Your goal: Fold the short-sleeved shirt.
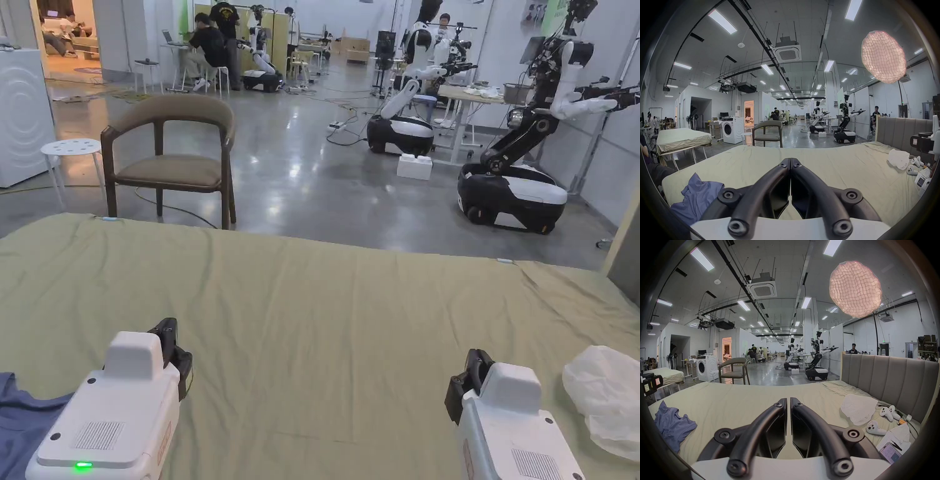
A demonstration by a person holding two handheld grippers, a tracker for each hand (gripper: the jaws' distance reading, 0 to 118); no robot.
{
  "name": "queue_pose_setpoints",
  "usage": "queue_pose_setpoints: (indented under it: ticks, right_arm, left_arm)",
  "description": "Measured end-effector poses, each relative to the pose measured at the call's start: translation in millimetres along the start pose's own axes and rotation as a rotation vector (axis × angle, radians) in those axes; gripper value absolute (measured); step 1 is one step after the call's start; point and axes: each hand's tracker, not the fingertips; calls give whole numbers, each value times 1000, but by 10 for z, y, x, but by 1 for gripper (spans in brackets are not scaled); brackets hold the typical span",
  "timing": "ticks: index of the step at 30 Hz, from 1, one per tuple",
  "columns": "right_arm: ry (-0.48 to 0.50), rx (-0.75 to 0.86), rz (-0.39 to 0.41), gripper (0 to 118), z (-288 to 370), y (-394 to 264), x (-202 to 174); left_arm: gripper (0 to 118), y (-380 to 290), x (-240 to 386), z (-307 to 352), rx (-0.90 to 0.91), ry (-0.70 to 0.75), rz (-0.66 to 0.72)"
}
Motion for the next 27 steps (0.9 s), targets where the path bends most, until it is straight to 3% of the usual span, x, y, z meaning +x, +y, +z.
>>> queue_pose_setpoints:
  ticks: [2, 5, 8, 10, 12, 15, 17, 18, 19, 20, 22, 24, 25, 27]
  right_arm:
    - [-3, -12, 22, 3, -10, -14, -14]
    - [-10, -61, 132, 3, -62, -56, -65]
    - [1, -73, 66, 3, -61, -71, -16]
    - [-31, -94, -46, 3, -47, -37, 40]
    - [-15, -79, -252, 3, -21, 17, 144]
    - [1, -74, -449, 2, -28, 55, 256]
    - [37, -53, -559, 2, -31, 67, 327]
    - [49, -43, -552, 2, -44, 78, 338]
    - [52, -41, -511, 2, -54, 99, 330]
    - [76, -33, -389, 2, -68, 156, 281]
    - [161, -34, -37, 2, -104, 256, 140]
    - [125, -15, 448, 2, -112, 257, -107]
    - [105, 25, 637, 2, -101, 213, -185]
    - [89, 65, 911, 2, -92, 138, -246]
  left_arm:
    - [0, -6, 7, 0, -3, -2, -5]
    - [0, -22, 1, -5, -15, -4, -1]
    - [0, -51, -46, -10, -29, -1, 45]
    - [0, -58, -130, -13, -39, -12, 194]
    - [0, -72, -265, -30, -56, -41, 422]
    - [0, -113, -419, -12, -35, -62, 709]
    - [0, -123, -467, -15, -22, -54, 788]
    - [0, -87, -438, -12, -26, -49, 725]
    - [0, -38, -393, -12, -27, -44, 601]
    - [0, 21, -313, -17, -36, -55, 399]
    - [0, 87, -121, -29, -72, -44, -48]
    - [0, 26, 72, -32, -79, 2, -501]
    - [0, -1, 144, -30, -74, 14, -666]
    - [0, -67, 187, -29, -66, 23, -882]
